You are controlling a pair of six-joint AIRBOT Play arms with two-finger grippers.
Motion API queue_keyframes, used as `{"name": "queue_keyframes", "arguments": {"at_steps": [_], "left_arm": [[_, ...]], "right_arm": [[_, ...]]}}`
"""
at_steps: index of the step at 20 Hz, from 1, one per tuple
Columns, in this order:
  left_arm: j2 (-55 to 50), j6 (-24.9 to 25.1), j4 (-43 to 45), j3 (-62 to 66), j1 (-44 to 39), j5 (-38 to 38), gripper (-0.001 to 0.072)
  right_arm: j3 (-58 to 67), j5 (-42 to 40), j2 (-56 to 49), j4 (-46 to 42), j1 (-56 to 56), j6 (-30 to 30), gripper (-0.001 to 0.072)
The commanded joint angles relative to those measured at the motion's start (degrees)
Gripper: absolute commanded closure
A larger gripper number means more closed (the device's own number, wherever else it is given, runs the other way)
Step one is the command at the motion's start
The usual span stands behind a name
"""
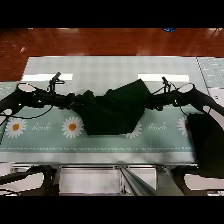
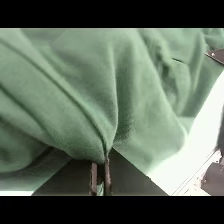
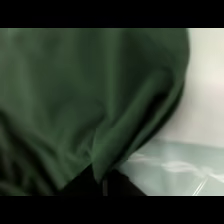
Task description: Fold the shirts.
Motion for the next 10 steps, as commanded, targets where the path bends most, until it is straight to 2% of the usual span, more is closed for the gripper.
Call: {"name": "queue_keyframes", "arguments": {"at_steps": [1,6,10], "left_arm": [[3.5,-0.1,-0.9,6.3,4.9,-5.0,0.0689],[15.2,-0.8,-16.2,22.3,15.9,-3.9,0.0690],[24.3,-1.7,-16.5,33.4,20.6,-2.8,0.0690]], "right_arm": [[10.1,6.8,3.1,-7.3,-0.7,1.6,0.0680],[31.3,14.2,17.2,-17.0,-6.2,3.9,0.0680],[41.0,21.7,28.4,-23.7,-6.3,3.9,0.0680]]}}
